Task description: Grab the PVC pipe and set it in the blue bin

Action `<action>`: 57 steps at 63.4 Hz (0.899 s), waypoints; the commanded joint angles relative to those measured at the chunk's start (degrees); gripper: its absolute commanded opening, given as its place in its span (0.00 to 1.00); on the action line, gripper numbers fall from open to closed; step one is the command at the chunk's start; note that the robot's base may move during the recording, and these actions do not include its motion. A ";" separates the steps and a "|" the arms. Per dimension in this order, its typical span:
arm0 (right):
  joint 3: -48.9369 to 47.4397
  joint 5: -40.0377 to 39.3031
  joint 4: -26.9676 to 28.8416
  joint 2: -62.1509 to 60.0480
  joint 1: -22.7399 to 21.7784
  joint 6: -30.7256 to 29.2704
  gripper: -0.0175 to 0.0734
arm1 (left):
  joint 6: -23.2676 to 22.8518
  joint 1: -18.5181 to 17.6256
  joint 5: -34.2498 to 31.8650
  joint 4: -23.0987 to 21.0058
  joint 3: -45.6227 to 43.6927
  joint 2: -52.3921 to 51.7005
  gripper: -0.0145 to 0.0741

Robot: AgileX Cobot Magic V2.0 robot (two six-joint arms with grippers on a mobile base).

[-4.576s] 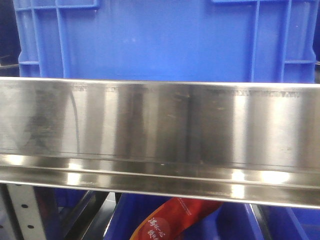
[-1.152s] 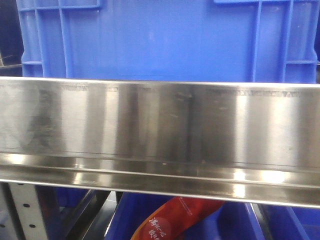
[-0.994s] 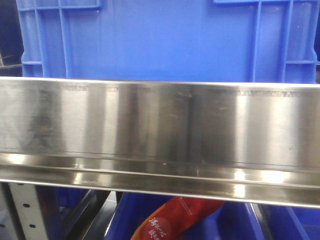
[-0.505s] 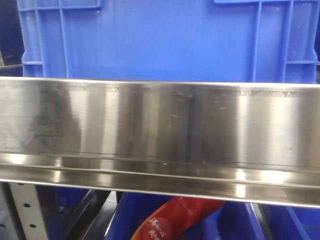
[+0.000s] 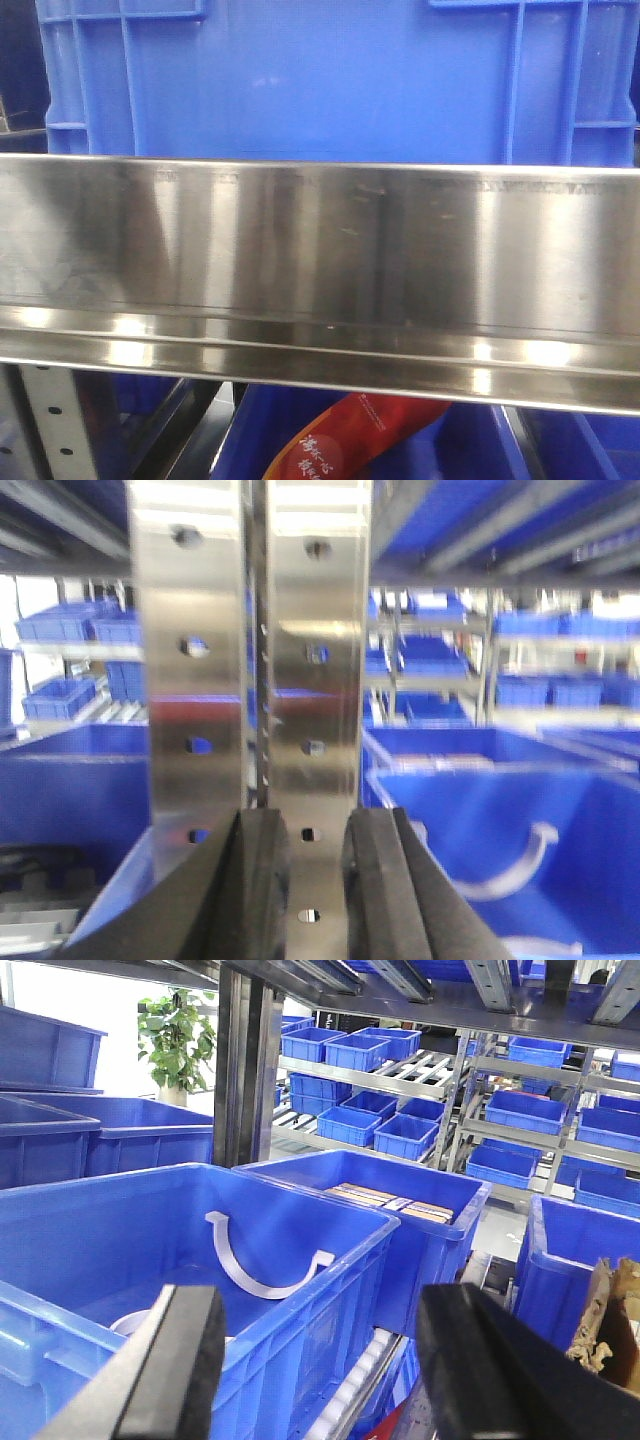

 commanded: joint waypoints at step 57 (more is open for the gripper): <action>0.06 -0.94 -0.21 -0.32 -0.32 -0.05 0.53 | 0.03 7.59 6.07 -3.28 10.75 -16.67 0.29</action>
